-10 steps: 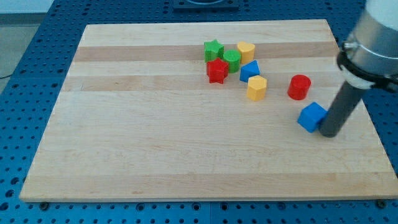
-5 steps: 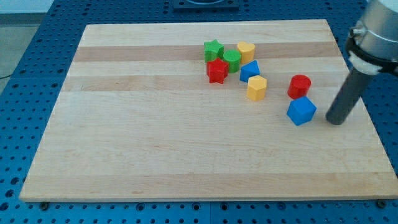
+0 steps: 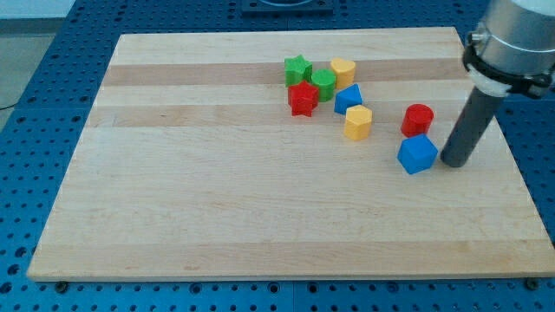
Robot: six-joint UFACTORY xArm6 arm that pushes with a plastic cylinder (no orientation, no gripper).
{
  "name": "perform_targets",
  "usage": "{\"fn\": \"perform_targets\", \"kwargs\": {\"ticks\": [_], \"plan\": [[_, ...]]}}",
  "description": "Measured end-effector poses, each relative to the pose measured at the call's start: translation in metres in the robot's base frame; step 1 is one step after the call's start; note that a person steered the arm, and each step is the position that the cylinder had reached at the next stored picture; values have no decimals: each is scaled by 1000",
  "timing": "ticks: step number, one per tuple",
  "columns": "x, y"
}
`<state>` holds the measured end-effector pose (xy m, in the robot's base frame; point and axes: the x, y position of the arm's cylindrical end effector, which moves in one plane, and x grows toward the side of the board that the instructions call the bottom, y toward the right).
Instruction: Slide the blue cube to the center
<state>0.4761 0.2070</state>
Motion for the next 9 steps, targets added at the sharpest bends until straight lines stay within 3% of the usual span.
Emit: {"fn": "perform_targets", "kwargs": {"ticks": [4, 9], "plan": [[-3, -43], [3, -138]]}}
